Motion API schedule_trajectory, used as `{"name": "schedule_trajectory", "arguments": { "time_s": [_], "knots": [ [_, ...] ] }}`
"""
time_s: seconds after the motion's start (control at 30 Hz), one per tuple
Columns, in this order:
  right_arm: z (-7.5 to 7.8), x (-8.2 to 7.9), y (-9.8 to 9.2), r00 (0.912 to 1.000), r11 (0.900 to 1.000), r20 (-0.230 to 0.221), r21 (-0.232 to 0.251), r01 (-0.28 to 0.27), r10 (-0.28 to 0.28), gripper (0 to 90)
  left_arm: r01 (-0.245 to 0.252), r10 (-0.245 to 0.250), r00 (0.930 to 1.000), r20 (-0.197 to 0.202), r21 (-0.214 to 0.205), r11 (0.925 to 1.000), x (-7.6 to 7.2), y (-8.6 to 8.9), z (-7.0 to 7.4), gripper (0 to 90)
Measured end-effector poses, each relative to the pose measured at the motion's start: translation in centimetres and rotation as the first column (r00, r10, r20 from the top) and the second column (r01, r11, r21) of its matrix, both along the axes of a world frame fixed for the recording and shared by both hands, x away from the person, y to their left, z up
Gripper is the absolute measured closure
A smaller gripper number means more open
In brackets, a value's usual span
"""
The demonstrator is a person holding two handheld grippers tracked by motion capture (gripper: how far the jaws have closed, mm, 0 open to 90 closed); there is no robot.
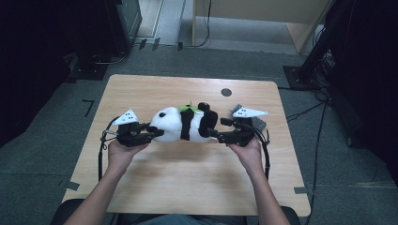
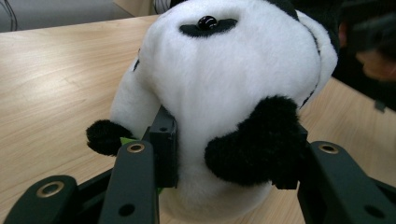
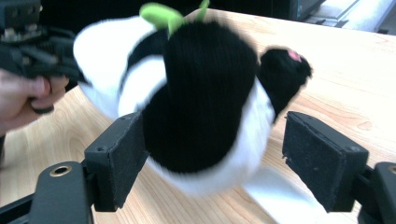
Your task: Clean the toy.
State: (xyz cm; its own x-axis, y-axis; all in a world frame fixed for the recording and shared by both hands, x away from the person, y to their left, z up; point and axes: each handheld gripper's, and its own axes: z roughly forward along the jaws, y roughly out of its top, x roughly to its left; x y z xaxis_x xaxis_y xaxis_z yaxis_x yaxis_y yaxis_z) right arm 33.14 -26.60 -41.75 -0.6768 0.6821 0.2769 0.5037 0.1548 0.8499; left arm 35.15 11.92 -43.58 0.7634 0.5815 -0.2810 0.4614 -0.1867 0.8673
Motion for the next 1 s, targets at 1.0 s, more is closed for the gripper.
{"name": "schedule_trajectory", "arguments": {
  "time_s": [1.0],
  "knots": [
    [-3.1,-0.6,3.9,0.999,0.9707,0.043,-0.239,0.024,-0.014,36.9,0.038,-0.037,0.9934,-0.109,0.008,0.9993,0.4,-2.7,-0.2,29.5]
  ]
}}
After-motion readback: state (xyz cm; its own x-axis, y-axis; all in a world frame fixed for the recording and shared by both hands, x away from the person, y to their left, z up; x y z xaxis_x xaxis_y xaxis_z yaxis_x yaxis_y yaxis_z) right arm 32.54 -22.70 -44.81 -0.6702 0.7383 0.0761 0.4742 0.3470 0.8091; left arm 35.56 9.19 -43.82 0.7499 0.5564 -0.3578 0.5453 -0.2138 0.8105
